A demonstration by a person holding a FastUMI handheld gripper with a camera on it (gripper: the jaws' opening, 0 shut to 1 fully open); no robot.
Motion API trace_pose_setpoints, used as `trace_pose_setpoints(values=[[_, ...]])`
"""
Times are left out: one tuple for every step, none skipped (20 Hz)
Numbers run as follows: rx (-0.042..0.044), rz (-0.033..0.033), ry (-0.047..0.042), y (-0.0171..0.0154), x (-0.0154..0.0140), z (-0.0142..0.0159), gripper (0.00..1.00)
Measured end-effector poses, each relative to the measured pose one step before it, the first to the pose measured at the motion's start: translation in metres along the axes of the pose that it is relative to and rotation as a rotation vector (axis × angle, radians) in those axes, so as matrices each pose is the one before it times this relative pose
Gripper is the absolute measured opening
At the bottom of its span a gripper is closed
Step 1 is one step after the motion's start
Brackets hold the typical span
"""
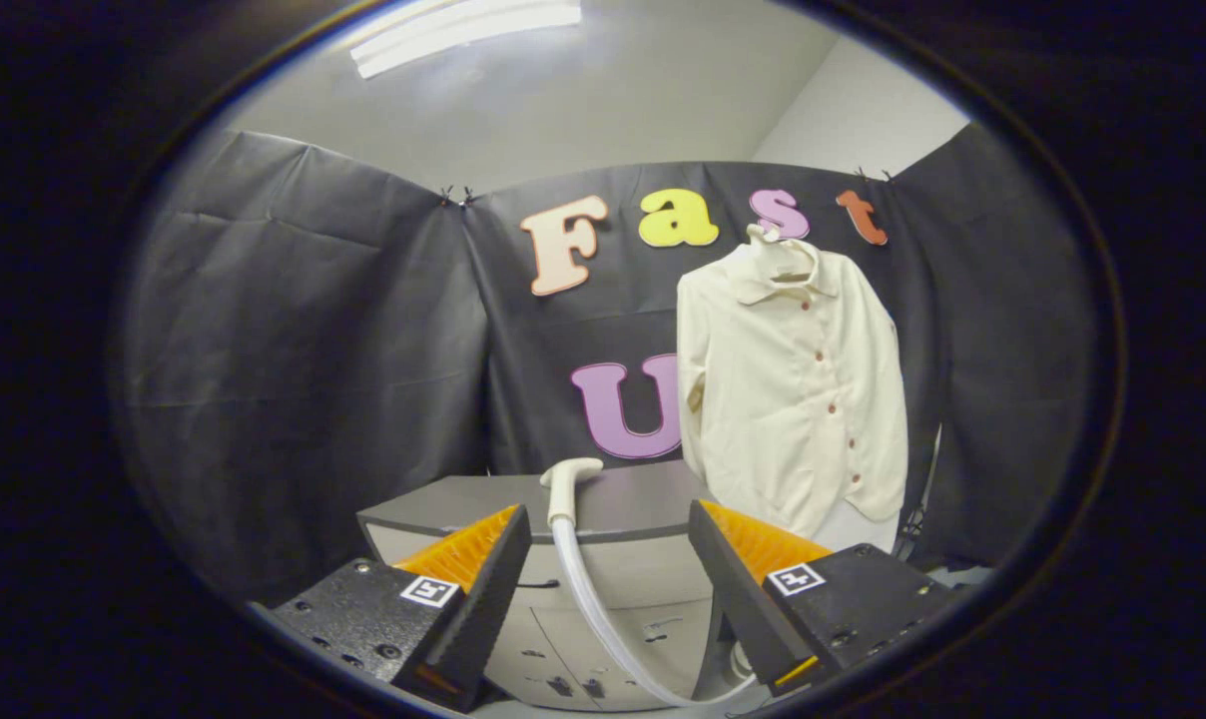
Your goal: Iron the clothes twice with a garment steamer, once on the left side and once on the right side.
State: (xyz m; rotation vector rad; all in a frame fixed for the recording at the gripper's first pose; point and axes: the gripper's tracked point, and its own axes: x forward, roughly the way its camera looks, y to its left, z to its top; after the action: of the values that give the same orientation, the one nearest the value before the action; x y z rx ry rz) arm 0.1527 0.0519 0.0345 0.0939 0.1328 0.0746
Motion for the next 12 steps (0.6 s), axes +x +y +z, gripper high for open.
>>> trace_pose_setpoints(values=[[-0.00773, -0.01291, 0.01851, -0.00091, 0.01306, 0.00133, 0.96], [-0.01845, -0.00562, 0.01408, 0.00162, 0.01264, 0.0032, 0.96], [-0.02507, -0.00967, 0.01492, 0.00107, 0.01317, 0.00146, 0.96], [-0.0348, -0.00635, 0.01586, 0.00198, 0.01284, 0.00132, 0.96], [-0.03615, 0.00849, 0.01513, 0.00471, 0.01372, 0.00062, 0.96], [-0.02429, 0.01015, 0.02134, 0.00538, 0.01234, 0.00017, 0.97], [-0.01671, 0.0123, 0.01906, 0.00806, 0.01217, -0.00058, 0.97], [-0.00703, 0.01857, 0.03251, 0.00779, 0.01175, -0.00064, 0.97], [0.00039, 0.01721, 0.03177, 0.00592, 0.01299, -0.00183, 0.97], [0.0051, 0.01652, 0.02558, 0.00782, 0.01254, 0.00125, 0.97], [-0.00788, 0.01725, 0.04379, 0.00811, 0.01308, -0.00348, 0.97], [-0.00164, 0.01488, 0.05813, 0.00926, 0.01647, -0.00574, 0.97]])
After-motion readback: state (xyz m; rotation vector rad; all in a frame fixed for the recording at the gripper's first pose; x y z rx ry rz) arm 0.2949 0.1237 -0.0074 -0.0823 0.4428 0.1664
